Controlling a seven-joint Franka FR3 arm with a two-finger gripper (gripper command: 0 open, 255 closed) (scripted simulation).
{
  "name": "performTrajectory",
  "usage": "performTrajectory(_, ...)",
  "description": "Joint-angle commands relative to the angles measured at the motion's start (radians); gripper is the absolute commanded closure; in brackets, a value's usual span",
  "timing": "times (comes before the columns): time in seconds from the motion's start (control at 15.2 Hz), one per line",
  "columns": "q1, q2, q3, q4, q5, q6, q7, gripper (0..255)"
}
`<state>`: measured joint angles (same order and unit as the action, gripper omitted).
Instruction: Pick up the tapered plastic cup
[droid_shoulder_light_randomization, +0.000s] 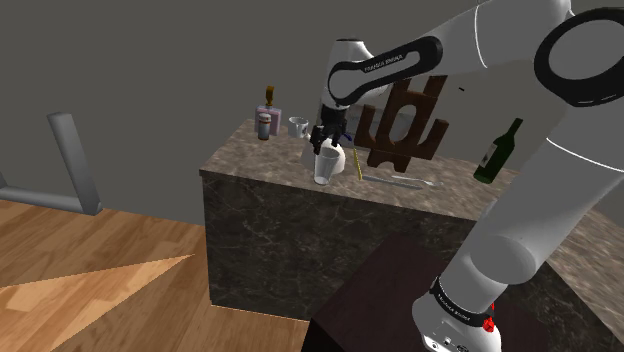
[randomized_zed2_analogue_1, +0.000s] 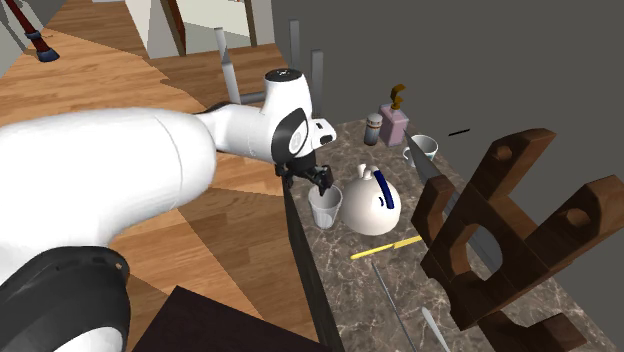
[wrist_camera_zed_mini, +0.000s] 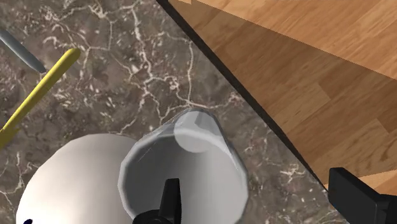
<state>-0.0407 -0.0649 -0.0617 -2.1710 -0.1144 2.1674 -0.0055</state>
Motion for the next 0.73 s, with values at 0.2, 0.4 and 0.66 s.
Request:
performTrajectory(0.2,-0.004,0.095,-0.003,0.015,-0.013,0.082,0.007,0)
performTrajectory(0.4,-0.004,0.115,-0.004,-0.004,-0.016,0.121,0.011,0)
performTrajectory(0.66,-0.005,0.127,-0.004,-0.013,-0.017,0.141,0.013,0)
